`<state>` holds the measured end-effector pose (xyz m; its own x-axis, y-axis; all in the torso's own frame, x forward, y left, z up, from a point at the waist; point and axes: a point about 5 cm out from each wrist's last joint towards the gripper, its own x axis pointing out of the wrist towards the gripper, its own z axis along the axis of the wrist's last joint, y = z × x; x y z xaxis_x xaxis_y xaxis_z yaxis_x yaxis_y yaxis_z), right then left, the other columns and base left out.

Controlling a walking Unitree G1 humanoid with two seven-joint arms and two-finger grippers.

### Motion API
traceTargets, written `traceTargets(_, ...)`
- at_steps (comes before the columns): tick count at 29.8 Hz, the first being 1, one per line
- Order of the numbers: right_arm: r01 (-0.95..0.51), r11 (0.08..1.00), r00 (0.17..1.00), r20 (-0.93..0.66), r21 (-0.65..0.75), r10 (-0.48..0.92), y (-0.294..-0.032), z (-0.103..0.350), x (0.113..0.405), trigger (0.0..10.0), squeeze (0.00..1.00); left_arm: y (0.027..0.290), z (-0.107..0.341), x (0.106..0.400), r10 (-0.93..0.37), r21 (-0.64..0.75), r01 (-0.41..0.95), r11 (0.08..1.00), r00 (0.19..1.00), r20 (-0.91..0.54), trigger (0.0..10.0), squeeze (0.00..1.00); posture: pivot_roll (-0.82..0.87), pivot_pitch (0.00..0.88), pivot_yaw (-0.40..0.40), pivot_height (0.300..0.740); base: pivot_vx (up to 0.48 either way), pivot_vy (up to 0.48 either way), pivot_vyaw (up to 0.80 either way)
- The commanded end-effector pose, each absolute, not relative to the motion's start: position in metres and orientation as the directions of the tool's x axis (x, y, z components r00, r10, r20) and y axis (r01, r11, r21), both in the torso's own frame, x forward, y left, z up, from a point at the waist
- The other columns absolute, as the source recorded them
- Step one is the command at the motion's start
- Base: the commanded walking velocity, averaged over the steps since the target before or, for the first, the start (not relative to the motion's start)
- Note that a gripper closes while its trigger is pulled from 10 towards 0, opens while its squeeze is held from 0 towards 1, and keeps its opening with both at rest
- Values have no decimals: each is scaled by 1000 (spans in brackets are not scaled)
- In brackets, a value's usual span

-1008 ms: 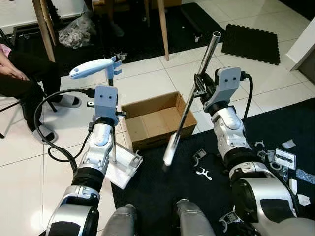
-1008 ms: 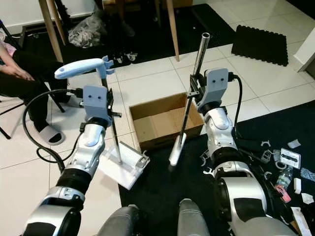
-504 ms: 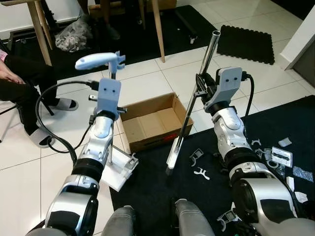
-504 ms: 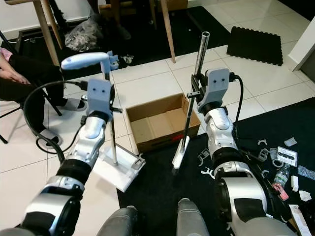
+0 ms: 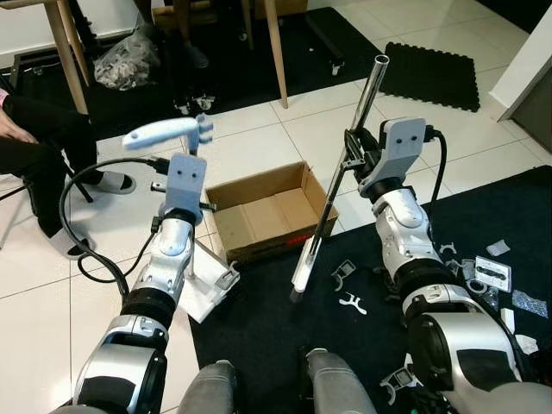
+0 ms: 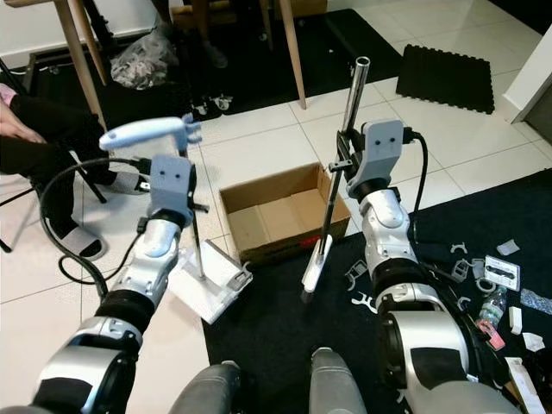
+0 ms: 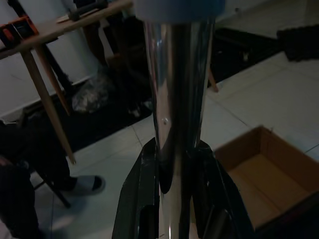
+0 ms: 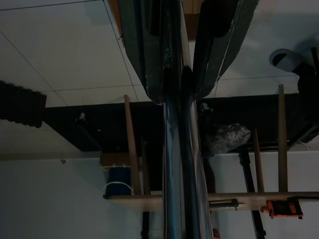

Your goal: Sweep floor

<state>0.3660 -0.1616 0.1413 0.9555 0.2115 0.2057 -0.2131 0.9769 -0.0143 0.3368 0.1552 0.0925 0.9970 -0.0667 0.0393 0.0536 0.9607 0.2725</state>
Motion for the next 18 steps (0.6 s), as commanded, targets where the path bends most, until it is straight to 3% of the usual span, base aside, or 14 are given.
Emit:
traceTargets(1,-209,978,951,229,-15,207,-162,145,366,10000,0,162,102,339,-73,323,41,946,993,90,10000,0,17,82,19,740,0,0,0)
traceTargets(10,-211,977,949,235,-16,209,-162,147,366,10000,0,158,130,347,-90,275,29,961,973,213,10000,0,9,83,22,740,0,0,0)
traceTargets(18,-203,979,947,249,-20,202,-165,148,364,10000,0,149,123,320,-125,232,68,970,962,243,10000,0,-5,89,38,740,0,0,0)
